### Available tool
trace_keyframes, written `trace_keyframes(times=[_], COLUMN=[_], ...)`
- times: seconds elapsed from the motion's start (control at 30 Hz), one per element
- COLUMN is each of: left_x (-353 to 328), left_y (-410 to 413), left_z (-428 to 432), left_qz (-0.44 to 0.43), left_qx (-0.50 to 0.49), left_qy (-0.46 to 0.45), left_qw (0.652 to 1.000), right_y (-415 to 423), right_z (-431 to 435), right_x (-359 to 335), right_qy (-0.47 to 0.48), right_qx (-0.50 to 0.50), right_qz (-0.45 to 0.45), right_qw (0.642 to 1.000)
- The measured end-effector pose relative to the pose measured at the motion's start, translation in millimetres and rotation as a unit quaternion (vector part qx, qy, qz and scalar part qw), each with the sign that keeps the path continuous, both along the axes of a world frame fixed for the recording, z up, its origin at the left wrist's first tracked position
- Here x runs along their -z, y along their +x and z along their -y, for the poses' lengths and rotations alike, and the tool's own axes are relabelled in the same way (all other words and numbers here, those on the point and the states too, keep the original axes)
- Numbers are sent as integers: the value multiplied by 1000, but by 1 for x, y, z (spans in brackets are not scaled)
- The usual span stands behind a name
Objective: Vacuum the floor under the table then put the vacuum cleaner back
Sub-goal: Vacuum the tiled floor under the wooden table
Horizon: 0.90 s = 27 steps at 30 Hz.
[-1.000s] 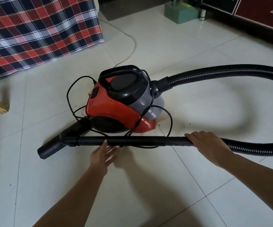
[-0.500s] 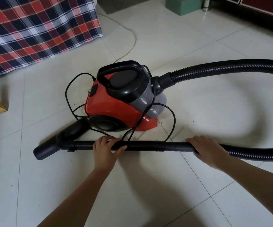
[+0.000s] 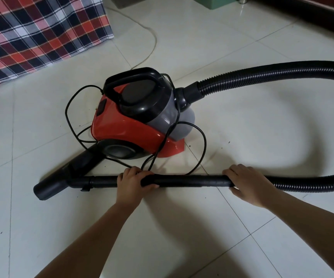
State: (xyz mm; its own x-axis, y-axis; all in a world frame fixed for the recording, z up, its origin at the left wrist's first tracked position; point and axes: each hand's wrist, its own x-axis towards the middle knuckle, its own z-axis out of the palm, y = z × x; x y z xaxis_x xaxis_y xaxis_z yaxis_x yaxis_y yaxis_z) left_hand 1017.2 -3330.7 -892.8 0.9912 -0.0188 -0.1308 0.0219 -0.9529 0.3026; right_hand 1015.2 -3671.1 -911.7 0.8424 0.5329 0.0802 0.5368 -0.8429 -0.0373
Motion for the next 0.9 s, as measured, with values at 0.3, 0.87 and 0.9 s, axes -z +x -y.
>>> trace_keyframes(times=[0.3,0.87,0.9], left_x=[1,-3,-3], left_y=[-10,-20,-21], left_z=[4,4,3], left_qz=[19,51,51], left_qx=[5,61,57], left_qy=[11,46,36], left_qw=[1000,996,996], right_y=[-7,-25,-24], right_z=[-17,-53,-53], right_x=[9,10,10], right_qy=[49,133,136], right_qx=[-30,-64,-64], right_qz=[25,-41,-44], right_qw=[998,988,988])
